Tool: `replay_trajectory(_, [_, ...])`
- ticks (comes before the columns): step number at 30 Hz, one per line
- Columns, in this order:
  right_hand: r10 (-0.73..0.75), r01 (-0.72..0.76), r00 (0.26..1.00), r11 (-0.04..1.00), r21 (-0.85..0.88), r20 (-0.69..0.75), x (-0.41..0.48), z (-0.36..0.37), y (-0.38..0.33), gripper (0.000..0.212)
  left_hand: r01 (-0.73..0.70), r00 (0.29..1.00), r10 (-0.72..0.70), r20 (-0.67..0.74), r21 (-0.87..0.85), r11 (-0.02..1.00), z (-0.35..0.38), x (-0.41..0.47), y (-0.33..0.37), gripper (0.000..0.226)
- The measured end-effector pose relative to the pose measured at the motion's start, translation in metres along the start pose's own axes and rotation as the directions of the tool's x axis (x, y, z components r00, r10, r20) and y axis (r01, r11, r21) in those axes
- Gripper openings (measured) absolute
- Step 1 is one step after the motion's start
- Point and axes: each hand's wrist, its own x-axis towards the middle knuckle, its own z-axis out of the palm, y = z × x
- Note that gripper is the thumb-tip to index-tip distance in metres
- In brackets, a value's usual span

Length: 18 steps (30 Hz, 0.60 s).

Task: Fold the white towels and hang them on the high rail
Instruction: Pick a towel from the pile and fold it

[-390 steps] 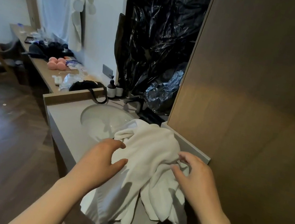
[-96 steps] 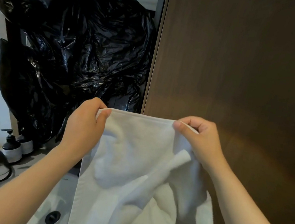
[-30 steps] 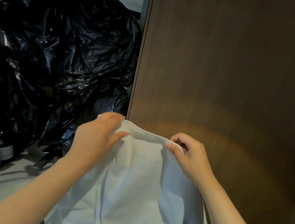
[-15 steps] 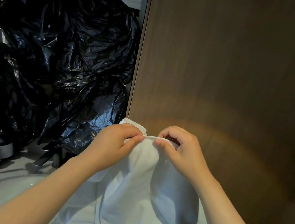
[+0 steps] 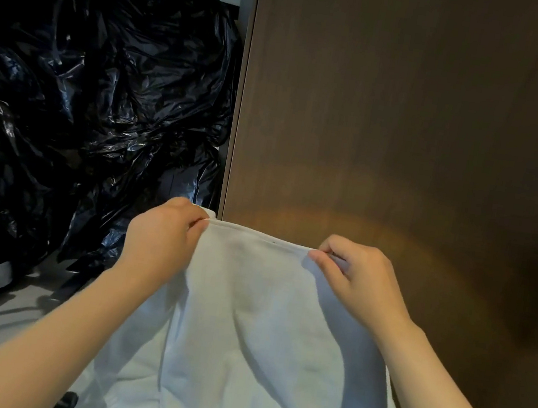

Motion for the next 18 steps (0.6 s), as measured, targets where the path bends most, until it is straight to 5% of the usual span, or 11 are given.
replay_trajectory(7, [-0.068,0.068,0.998,0.998,-0.004,-0.013,0.013,-0.002,-0.025,0.014,-0.275,0.961,0.271,-0.053,-0.095,0.957,-0.012,-0.025,0.046,0.032])
replay_trajectory(15, [-0.040,0.042,0.998,0.998,0.046,-0.043,0.014,-0.005,-0.039,0.014,-0.222,0.942,0.264,0.206,-0.206,0.953,-0.010,-0.029,0.054,0.048])
replay_trajectory(18, [0.018,-0.014,0.998,0.997,0.070,-0.060,0.014,-0.008,-0.034,0.015,-0.186,0.936,0.234,0.265,-0.194,0.963,-0.010,-0.029,0.048,0.070])
